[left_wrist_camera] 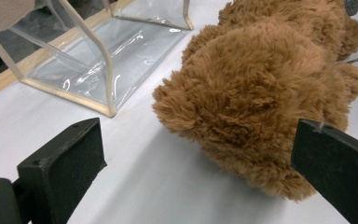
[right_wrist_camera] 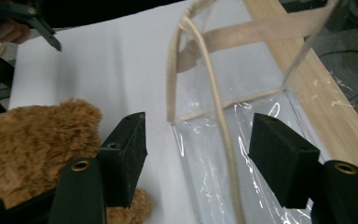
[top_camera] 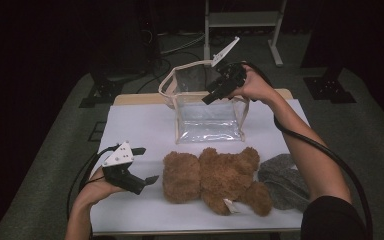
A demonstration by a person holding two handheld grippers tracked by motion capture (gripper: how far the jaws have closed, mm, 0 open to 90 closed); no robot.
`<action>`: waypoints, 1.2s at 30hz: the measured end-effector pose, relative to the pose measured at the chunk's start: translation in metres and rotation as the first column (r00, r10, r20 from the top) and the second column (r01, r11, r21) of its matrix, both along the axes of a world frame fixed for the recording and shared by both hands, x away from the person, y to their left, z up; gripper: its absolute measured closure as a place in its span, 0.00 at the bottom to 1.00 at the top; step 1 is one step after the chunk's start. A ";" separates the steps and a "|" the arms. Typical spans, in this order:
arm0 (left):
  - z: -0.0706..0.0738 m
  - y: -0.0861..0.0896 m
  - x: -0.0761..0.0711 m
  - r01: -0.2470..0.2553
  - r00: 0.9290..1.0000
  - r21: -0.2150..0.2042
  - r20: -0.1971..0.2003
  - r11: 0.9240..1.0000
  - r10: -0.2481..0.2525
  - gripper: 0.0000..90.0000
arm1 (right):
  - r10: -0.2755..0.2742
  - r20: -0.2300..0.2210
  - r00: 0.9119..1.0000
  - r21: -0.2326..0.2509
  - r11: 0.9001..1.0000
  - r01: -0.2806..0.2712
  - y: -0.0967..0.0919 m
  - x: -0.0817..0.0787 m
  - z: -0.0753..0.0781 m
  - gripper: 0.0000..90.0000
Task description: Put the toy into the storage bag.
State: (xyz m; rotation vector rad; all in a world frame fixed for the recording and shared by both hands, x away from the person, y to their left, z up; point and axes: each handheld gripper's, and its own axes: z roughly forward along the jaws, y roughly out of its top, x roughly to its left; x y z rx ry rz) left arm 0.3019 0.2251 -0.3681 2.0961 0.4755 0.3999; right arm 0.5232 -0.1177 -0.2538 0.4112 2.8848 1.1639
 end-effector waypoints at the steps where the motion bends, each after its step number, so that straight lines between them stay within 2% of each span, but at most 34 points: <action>1: 0.001 0.001 0.000 0.004 1.000 0.010 0.003 1.000 -0.004 0.02 | -0.007 -0.010 1.000 -0.001 1.000 0.007 0.000 0.003 -0.003 0.42; 3: 0.001 0.001 0.000 0.002 1.000 0.007 0.006 1.000 -0.002 0.02 | -0.012 -0.017 1.000 0.001 1.000 0.012 -0.001 0.006 -0.006 0.44; 11: 0.001 0.000 0.000 0.006 1.000 0.011 0.003 1.000 -0.006 0.02 | -0.034 -0.041 0.999 -0.035 0.999 0.033 -0.003 0.006 -0.013 0.75; 14: 0.001 0.000 -0.001 0.012 1.000 0.016 0.003 1.000 -0.012 0.02 | -0.042 -0.032 0.999 -0.071 0.997 0.040 -0.002 0.002 -0.016 0.87; 15: 0.002 0.001 -0.001 0.012 1.000 0.015 0.003 1.000 -0.012 0.02 | -0.058 -0.014 0.998 -0.091 0.994 0.057 -0.001 0.001 -0.016 0.91; 17: 0.002 0.001 -0.001 0.008 1.000 0.007 0.005 1.000 -0.008 0.02 | -0.065 -0.014 0.998 -0.099 0.993 0.064 -0.001 -0.002 -0.017 0.95; 19: 0.003 0.002 -0.001 0.009 1.000 0.018 0.010 1.000 -0.009 0.02 | -0.068 -0.013 0.998 -0.100 0.993 0.066 0.000 -0.006 -0.017 0.96; 27: 0.005 0.003 -0.002 0.007 1.000 0.009 0.008 1.000 -0.007 0.02 | -0.042 -0.002 0.999 -0.104 0.994 0.042 -0.001 -0.022 -0.018 0.97; 30: 0.005 0.003 -0.003 0.003 1.000 0.002 0.007 1.000 -0.003 0.02 | -0.039 -0.011 0.999 -0.100 0.994 0.038 -0.002 -0.028 -0.018 0.97; 36: 0.007 0.004 -0.003 0.007 1.000 0.012 0.015 1.000 -0.007 0.02 | -0.011 -0.013 1.000 -0.093 0.996 0.010 -0.004 -0.048 -0.018 0.97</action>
